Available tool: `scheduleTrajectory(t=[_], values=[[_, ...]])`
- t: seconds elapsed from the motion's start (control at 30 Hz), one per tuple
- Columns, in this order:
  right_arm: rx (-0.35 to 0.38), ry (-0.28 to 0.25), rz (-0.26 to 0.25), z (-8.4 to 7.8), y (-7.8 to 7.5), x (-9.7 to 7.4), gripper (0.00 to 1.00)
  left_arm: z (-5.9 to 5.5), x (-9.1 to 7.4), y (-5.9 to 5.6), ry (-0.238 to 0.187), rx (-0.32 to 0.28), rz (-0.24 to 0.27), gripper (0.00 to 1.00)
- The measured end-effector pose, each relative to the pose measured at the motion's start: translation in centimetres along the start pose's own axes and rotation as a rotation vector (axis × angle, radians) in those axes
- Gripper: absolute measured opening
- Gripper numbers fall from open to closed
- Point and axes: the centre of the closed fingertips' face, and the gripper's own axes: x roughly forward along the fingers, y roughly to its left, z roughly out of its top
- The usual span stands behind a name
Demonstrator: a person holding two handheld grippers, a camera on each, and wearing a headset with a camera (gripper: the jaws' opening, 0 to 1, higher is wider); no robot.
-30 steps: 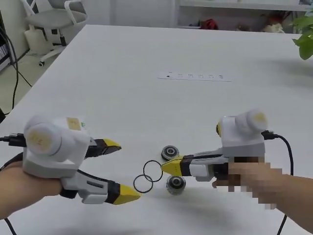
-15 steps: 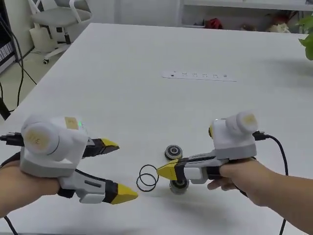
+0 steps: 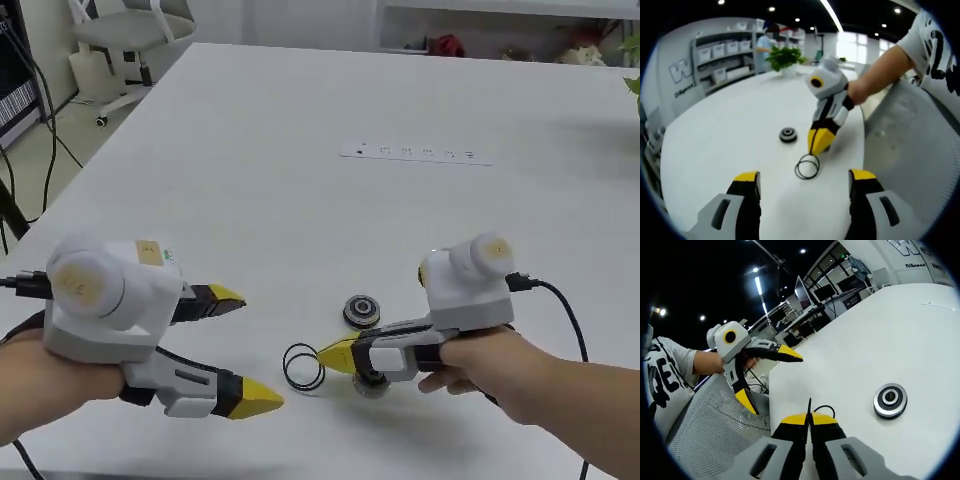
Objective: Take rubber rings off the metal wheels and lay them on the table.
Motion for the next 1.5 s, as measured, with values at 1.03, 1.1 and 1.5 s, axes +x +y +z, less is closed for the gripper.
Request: scheduleTrajectory(t=[1.03,1.1,1.5], values=[[-0.024,0.010,-0.073,-0.5,-1.8,-0.1,0.07,-0.8,0.3,-0.2,0.021,-0.020,-0.008,0.72],[-0.025,0.008,-0.076,-0.5,-1.9,-0.2,0.08,-0.8,0.3,-0.2,0.023,-0.020,-0.009,0.72],[-0.036,-0.034,-0.084,0.6,-1.9,-1.5,0.11,-0.6,0.6,0.1,0.028,-0.017,-0.012,0.72]])
